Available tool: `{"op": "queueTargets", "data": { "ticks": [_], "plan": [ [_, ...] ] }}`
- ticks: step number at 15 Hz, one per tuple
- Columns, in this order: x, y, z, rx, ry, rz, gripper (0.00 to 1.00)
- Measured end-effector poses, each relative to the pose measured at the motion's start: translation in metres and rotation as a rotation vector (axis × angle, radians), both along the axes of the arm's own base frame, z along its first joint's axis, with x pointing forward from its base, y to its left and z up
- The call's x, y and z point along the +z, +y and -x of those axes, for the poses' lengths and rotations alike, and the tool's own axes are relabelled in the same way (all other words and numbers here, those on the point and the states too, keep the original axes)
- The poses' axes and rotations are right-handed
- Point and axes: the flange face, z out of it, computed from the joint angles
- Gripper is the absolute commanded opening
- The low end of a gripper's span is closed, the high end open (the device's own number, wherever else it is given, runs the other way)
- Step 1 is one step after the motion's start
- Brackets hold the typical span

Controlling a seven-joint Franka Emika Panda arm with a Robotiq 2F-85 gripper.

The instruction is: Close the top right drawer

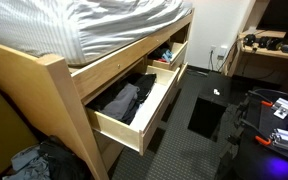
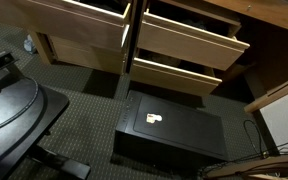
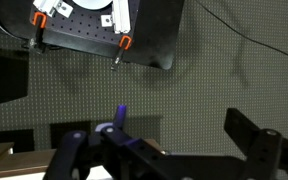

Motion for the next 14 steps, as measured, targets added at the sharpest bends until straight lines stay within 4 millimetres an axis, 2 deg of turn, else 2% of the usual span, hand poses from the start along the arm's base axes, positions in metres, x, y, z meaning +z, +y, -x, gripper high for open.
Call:
{"op": "queueTargets", "data": {
  "ticks": [4,9,14],
  "plan": [
    [0.007,0.000,0.002,-0.204,-0.007,0.020,1.00],
    [0.013,0.025,0.020,-0.462,0.071,-0.011,1.00],
    [0.012,0.033,0.018,-0.514,0.074,-0.034,1.00]
  ]
}}
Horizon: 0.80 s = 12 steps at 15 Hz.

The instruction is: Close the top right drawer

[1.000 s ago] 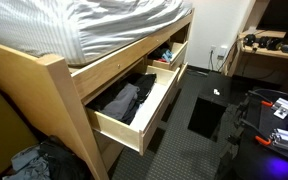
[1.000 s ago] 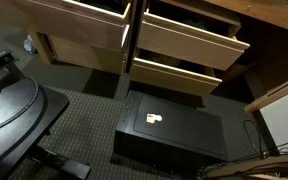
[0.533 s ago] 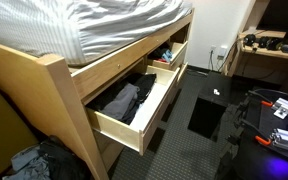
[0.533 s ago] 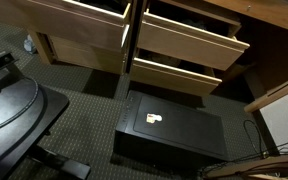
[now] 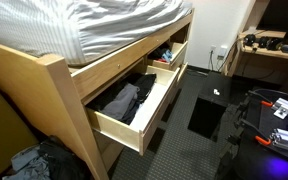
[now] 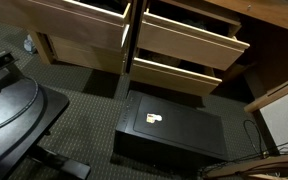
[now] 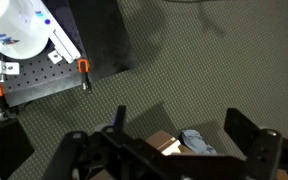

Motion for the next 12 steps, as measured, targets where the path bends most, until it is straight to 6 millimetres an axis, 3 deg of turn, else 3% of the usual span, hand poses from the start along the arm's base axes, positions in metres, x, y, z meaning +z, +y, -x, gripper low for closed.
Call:
{"op": "queueTargets", "data": {
  "ticks": [2,3,6,10,12],
  "plan": [
    [0.000,-0.006,-0.027,-0.085,-0.121,-0.002,1.00],
    [-0.004,-0.020,-0.047,-0.141,-0.170,-0.001,1.00],
    [-0.016,-0.093,-0.097,-0.328,-0.269,0.005,1.00],
    [-0.020,-0.213,-0.134,-0.601,-0.346,-0.001,1.00],
    [-0.018,-0.242,-0.149,-0.702,-0.344,-0.015,1.00]
  ]
}}
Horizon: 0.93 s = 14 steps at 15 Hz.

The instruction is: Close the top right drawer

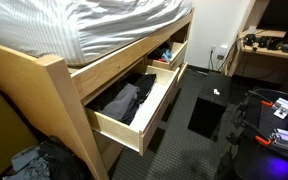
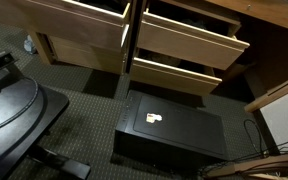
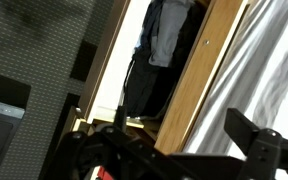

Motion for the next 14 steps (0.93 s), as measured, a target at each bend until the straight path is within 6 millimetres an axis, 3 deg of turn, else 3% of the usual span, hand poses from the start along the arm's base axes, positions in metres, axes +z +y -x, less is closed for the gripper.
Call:
{"op": "queueTargets", "data": {
  "ticks": [5,7,9,14],
  "plan": [
    [0.004,0.008,-0.012,-0.023,0.008,-0.008,1.00],
    [-0.002,-0.001,-0.018,-0.082,0.016,0.005,1.00],
    [-0.022,-0.031,-0.036,-0.192,0.017,0.024,1.00],
    [-0.078,-0.159,-0.063,-0.480,0.061,0.037,1.00]
  ]
}}
